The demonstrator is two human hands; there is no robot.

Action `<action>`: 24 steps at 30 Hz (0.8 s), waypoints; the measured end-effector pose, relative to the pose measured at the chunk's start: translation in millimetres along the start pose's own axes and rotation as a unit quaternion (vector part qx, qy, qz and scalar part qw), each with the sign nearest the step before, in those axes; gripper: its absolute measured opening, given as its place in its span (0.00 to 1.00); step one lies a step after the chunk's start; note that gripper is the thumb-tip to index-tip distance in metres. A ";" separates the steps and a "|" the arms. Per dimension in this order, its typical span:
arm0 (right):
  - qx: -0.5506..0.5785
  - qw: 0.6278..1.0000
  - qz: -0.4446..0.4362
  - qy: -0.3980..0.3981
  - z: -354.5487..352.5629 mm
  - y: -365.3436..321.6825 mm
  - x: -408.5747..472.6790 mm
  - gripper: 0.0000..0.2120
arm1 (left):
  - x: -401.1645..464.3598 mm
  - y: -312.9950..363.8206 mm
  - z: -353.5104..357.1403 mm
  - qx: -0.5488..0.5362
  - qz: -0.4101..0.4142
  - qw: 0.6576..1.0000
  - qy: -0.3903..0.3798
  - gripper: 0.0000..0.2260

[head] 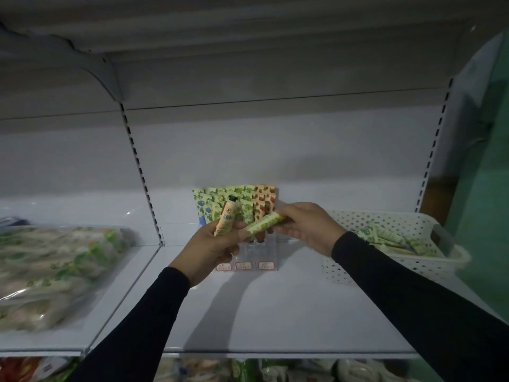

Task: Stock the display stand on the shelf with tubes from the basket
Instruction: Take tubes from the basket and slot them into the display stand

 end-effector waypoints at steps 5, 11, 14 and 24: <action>-0.008 0.996 0.084 0.014 1.1 23.0 0.4 0.17 | 1.9 4.1 -7.0 -0.018 0.032 0.999 0.033 0.15; -0.217 0.968 0.079 -0.098 12.9 39.9 -12.6 0.20 | 9.3 10.6 -16.0 -0.025 0.057 0.995 0.076 0.07; -0.283 0.955 -0.059 -0.064 17.4 19.2 -12.7 0.16 | 9.6 6.9 -15.4 0.002 0.062 0.995 0.078 0.07; -0.296 0.920 -0.250 -0.063 46.5 -11.3 -18.5 0.06 | 1.6 -0.5 -10.3 0.060 0.056 0.996 0.040 0.09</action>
Point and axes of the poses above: each hand's wrist, its own x-axis towards the middle knuckle, its own z-axis out of the palm, y = z × x, the point moved 8 cm from there along x, towards the middle knuckle, and after that the axes turned 14 degrees about y, right-handed, at the moved point
